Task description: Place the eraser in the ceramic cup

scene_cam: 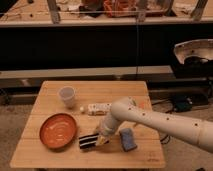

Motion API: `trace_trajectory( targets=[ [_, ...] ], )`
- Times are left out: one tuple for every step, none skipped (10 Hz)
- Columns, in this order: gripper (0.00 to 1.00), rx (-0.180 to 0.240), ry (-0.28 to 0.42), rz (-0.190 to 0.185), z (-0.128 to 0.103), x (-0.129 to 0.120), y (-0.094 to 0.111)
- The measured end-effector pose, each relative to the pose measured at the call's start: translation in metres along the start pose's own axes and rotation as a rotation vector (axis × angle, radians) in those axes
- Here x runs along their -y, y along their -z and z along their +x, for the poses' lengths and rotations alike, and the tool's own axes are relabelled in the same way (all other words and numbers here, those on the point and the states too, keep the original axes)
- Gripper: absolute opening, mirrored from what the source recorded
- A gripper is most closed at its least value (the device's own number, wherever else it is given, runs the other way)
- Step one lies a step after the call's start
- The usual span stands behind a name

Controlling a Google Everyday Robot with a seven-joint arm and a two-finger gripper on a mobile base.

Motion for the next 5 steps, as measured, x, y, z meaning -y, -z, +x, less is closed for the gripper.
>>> trace_trajectory(
  targets=[
    [0.01, -0.009, -0.008, 0.026, -0.002, 0.012, 0.014],
    [0.01, -0.011, -0.012, 0.036, -0.003, 0.016, 0.017],
    [0.01, -0.016, -0.018, 0.052, -0.002, 0.022, 0.024],
    [0.01, -0.023, -0.025, 0.062, -0.004, 0.029, 0.036],
    [0.01, -0.026, -0.029, 0.066, -0.009, 0.032, 0.043]
  ],
)
